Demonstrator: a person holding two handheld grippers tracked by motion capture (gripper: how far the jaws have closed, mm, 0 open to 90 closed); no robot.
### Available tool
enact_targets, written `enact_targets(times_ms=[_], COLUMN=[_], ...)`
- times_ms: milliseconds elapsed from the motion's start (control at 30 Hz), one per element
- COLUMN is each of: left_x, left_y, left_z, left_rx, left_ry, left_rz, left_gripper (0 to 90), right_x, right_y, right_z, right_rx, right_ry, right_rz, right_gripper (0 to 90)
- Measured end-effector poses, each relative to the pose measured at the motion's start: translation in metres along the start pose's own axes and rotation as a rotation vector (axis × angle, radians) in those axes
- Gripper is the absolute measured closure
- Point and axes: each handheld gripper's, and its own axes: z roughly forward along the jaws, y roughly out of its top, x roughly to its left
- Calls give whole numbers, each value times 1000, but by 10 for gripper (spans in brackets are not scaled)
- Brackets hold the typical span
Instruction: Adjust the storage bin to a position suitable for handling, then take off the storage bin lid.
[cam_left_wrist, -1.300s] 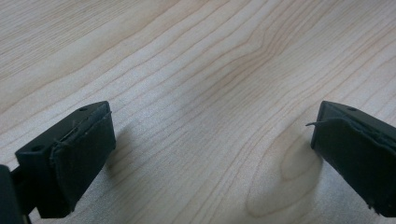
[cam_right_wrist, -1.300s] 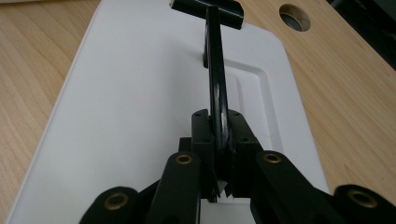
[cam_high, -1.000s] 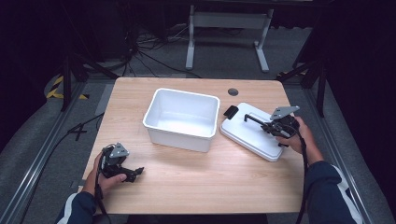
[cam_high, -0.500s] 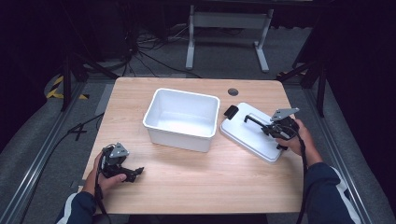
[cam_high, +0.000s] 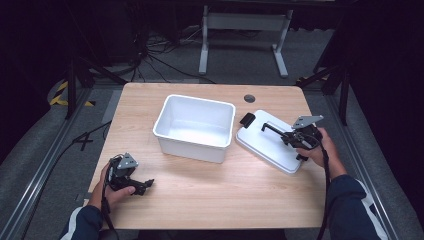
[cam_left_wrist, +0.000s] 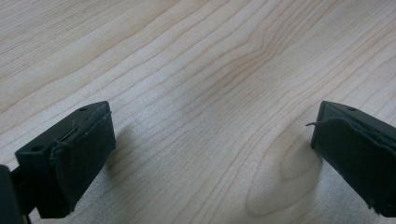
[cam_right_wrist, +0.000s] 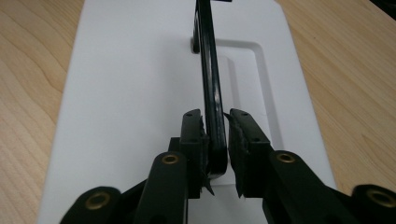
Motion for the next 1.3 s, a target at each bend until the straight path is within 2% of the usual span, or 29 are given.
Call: enact_targets(times_ms=[67,367,633,967,1300], left_x=[0,-1,-1,-1,0], left_y=[0,0,0,0,0], left_z=[0,0,0,0,0], left_rx=[0,-1,1,1,0], left_ry=[0,0,-2,-1,-2], left_rz=[0,-9,-15,-14,-10], left_gripper=[2,2,2,2,2], right_x=[0,5,12,21,33], right_y=[0,2,4,4,1], right_z=[-3,-13,-18,-38,-51], right_rx=[-10,-40,-32,-59,-74], right_ry=[-11,11,-2,-5,-20], right_rz=[10,33,49,44,12], right_gripper=[732,602,471,433,379])
